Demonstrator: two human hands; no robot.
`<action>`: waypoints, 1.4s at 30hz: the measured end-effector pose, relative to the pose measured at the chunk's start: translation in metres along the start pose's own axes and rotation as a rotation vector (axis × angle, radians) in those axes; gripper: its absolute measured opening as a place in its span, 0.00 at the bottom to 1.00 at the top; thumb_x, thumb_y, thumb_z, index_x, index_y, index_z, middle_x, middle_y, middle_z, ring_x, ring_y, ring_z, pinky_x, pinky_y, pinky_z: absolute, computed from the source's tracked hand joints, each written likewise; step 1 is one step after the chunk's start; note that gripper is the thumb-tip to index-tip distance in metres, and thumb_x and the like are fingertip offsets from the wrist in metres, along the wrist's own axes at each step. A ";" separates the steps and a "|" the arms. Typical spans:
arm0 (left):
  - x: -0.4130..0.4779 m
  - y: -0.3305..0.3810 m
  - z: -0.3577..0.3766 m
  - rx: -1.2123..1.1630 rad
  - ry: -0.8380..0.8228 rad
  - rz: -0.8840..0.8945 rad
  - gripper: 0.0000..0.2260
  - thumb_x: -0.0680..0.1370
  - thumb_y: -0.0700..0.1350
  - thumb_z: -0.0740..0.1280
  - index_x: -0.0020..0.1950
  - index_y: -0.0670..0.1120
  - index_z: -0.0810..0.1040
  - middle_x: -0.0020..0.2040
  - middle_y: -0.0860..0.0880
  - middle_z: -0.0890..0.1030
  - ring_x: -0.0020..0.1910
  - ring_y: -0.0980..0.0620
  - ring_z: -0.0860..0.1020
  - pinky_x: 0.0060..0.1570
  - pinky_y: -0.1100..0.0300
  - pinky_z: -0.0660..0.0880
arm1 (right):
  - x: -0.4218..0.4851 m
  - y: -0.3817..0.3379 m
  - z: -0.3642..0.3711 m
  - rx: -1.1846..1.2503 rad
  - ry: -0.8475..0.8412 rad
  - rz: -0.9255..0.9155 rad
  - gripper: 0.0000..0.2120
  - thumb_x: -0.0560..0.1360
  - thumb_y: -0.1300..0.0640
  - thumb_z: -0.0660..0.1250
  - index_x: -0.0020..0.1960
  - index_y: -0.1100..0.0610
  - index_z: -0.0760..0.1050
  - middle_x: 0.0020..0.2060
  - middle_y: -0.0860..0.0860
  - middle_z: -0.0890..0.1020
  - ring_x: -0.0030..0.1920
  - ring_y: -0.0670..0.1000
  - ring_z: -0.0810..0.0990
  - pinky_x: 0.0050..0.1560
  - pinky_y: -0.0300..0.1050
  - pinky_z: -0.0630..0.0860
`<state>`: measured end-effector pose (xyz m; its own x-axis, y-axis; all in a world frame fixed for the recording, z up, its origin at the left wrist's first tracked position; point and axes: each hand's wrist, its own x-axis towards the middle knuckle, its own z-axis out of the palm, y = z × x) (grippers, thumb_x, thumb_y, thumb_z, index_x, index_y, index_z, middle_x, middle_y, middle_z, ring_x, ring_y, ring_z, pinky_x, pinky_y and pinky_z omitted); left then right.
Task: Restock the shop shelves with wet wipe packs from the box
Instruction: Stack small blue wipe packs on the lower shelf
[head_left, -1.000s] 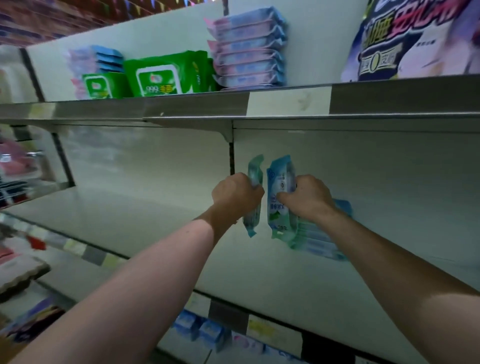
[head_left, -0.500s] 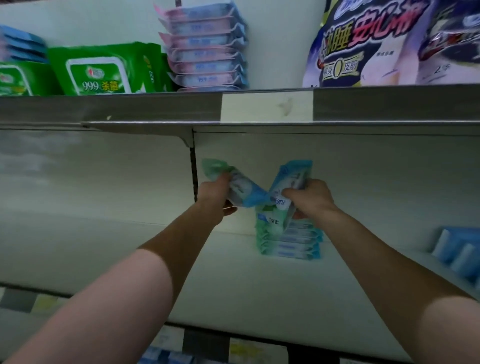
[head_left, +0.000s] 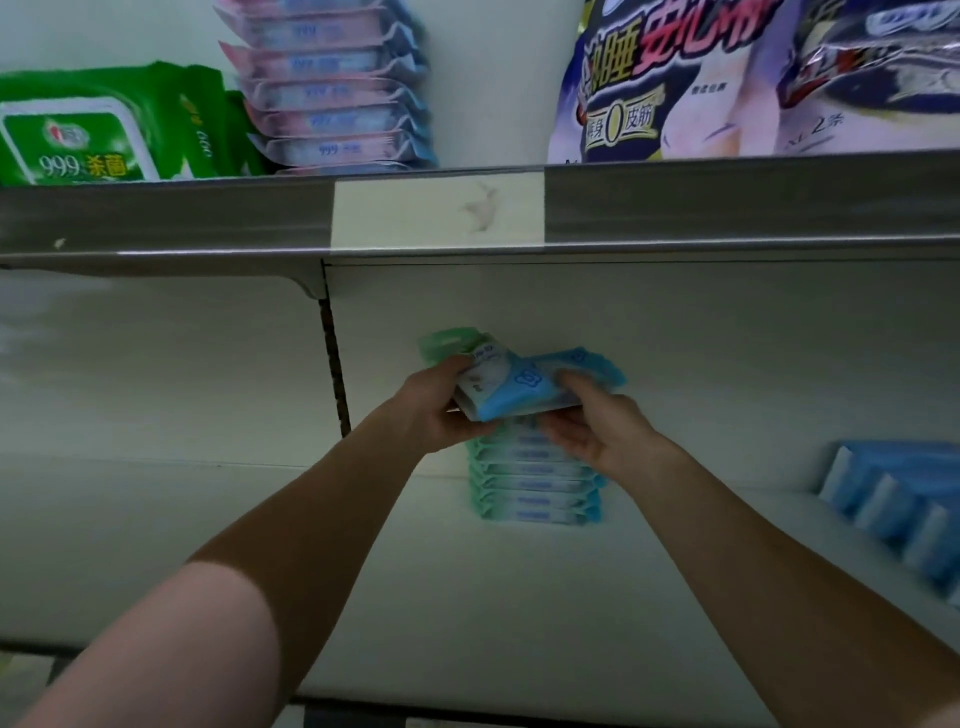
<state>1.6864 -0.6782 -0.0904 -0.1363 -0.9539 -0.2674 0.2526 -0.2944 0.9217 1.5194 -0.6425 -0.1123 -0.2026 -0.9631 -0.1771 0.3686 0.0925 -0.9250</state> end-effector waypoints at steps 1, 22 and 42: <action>0.003 0.002 0.001 0.017 0.013 0.000 0.09 0.80 0.46 0.65 0.50 0.41 0.76 0.46 0.41 0.79 0.41 0.45 0.80 0.38 0.50 0.77 | 0.003 -0.003 -0.007 -0.020 0.045 -0.017 0.09 0.75 0.55 0.70 0.46 0.60 0.75 0.37 0.55 0.80 0.35 0.50 0.80 0.31 0.41 0.77; 0.033 0.006 -0.002 0.257 0.214 0.223 0.12 0.76 0.45 0.71 0.54 0.37 0.79 0.50 0.38 0.82 0.42 0.43 0.82 0.45 0.51 0.80 | 0.037 -0.005 -0.036 -1.188 0.204 -0.218 0.19 0.74 0.48 0.68 0.32 0.55 0.64 0.30 0.49 0.70 0.30 0.48 0.69 0.28 0.40 0.62; 0.007 0.009 0.010 0.381 -0.285 -0.169 0.13 0.76 0.49 0.68 0.55 0.41 0.76 0.45 0.43 0.84 0.40 0.48 0.83 0.43 0.54 0.81 | 0.010 -0.034 -0.030 -0.256 -0.032 -0.170 0.09 0.73 0.61 0.72 0.50 0.63 0.77 0.42 0.56 0.83 0.38 0.51 0.83 0.35 0.42 0.82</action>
<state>1.6781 -0.6869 -0.0809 -0.4149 -0.8252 -0.3832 -0.1558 -0.3505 0.9235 1.4779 -0.6481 -0.0924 -0.2116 -0.9773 -0.0051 0.0907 -0.0144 -0.9958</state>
